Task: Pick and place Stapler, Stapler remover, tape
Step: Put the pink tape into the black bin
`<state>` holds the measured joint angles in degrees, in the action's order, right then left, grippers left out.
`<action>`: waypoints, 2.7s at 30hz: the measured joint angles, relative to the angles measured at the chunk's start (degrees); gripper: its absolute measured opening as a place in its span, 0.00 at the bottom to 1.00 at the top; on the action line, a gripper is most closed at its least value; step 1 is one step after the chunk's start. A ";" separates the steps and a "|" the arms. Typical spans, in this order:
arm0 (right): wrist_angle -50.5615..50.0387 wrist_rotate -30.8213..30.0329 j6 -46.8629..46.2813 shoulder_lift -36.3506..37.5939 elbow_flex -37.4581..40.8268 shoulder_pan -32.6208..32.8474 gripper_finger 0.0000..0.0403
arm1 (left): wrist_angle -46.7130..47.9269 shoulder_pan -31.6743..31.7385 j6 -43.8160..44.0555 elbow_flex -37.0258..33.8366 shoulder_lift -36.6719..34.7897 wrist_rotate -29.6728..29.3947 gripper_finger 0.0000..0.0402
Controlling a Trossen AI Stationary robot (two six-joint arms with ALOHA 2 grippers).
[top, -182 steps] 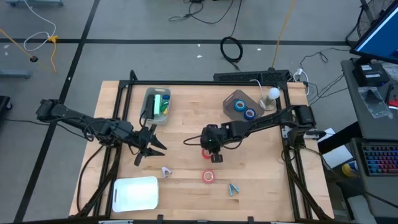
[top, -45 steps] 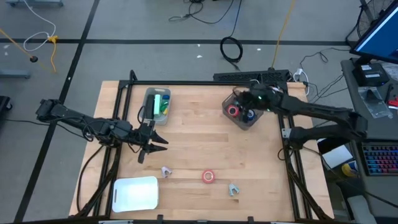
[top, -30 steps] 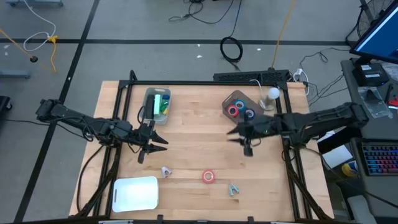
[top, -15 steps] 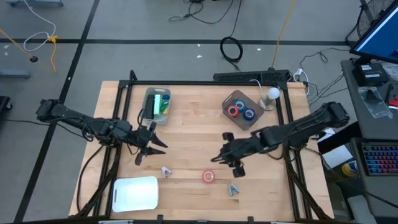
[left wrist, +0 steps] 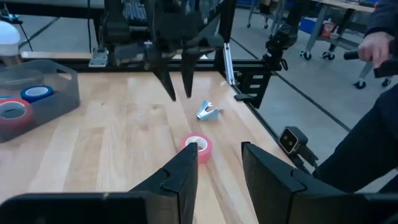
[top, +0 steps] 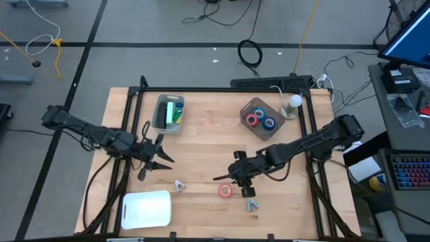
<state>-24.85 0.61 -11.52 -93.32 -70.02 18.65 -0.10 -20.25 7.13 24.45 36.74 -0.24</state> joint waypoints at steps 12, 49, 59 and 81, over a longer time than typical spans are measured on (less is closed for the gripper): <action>-1.12 4.22 -4.20 -7.25 -3.45 -1.21 0.34 | 8.64 -5.24 -1.92 0.00 -8.48 -7.53 0.32; 0.61 14.60 -4.71 -18.44 -4.87 -5.43 0.46 | -0.33 -8.06 -4.08 -21.46 -29.97 -14.84 0.32; 2.07 13.76 -6.15 -18.99 -4.86 -5.52 0.44 | 0.40 -6.66 -3.71 -21.46 -30.13 -12.73 0.32; 3.10 13.11 -8.38 -19.12 -6.97 -5.72 0.44 | 0.36 -6.67 -3.67 -21.46 -30.13 -12.69 0.32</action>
<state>-21.75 13.72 -19.90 -112.45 -76.99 12.93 0.26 -26.92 3.46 2.98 6.61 -12.93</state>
